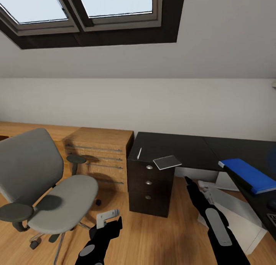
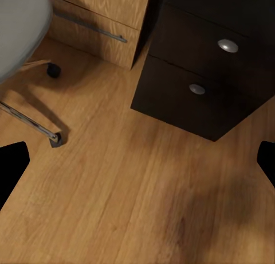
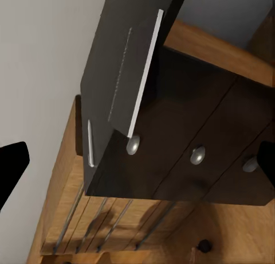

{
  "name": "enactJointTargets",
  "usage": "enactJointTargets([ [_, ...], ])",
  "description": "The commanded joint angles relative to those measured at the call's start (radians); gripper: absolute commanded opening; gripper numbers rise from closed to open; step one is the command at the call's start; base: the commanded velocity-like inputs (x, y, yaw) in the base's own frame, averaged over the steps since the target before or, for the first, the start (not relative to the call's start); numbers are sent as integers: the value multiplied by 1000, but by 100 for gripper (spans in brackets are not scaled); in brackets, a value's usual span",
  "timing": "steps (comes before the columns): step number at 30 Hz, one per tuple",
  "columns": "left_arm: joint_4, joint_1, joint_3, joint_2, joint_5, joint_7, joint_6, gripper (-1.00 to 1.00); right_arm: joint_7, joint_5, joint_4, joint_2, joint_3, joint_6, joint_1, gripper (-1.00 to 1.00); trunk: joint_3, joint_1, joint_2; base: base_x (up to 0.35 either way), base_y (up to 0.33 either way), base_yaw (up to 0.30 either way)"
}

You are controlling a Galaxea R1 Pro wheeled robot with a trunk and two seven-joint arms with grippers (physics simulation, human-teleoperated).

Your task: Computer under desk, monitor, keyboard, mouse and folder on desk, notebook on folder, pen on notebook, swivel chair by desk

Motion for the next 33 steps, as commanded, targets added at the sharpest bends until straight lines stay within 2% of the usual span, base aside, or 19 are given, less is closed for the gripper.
enactJointTargets([
  [1,-1,-1,-2,1,4,8,3,100,-6,-10,-2,1,-8,7,-1,100,-4,4,-8,0,0,0],
  [2,-1,-1,-2,1,4,7,3,100,-8,-13,9,1,-25,9,-1,100,-7,8,-15,0,0,0],
  [4,-1,-1,-2,1,4,7,3,100,-9,-17,17,1,-30,10,-1,100,-14,15,-29,0,0,0],
  [10,-1,-1,-3,0,4,7,3,100,-14,-88,46,-25,-46,22,-3,100,-33,38,-71,0,0,0],
  [11,-1,-1,-3,0,4,7,3,100,-16,-110,60,-43,-47,43,-4,100,-36,42,-78,0,0,0],
  [14,-1,-1,-3,0,4,7,3,100,-18,-141,80,-72,-47,106,-4,100,-45,54,-99,0,0,0],
  [15,-1,-1,-3,0,4,7,3,100,-17,-159,89,-87,-48,161,-5,100,-48,58,-106,0,0,0],
  [17,-1,-1,-4,0,4,7,3,100,-16,-176,95,-97,-49,217,-5,100,-54,65,-120,0,0,0],
  [22,-1,-1,-5,0,4,7,3,100,-5,-214,101,-108,-51,306,-5,100,-70,84,-155,0,0,0],
  [23,-1,-1,-5,0,4,7,3,100,39,-234,102,-112,-52,334,-5,100,-73,88,-162,0,0,0],
  [28,-1,-1,-5,0,4,6,3,100,116,-245,103,-113,-52,348,-5,100,-89,107,-197,0,0,0],
  [33,-1,-1,-4,0,4,6,3,100,130,-249,100,-113,-51,352,-5,100,-105,127,-232,0,0,0],
])
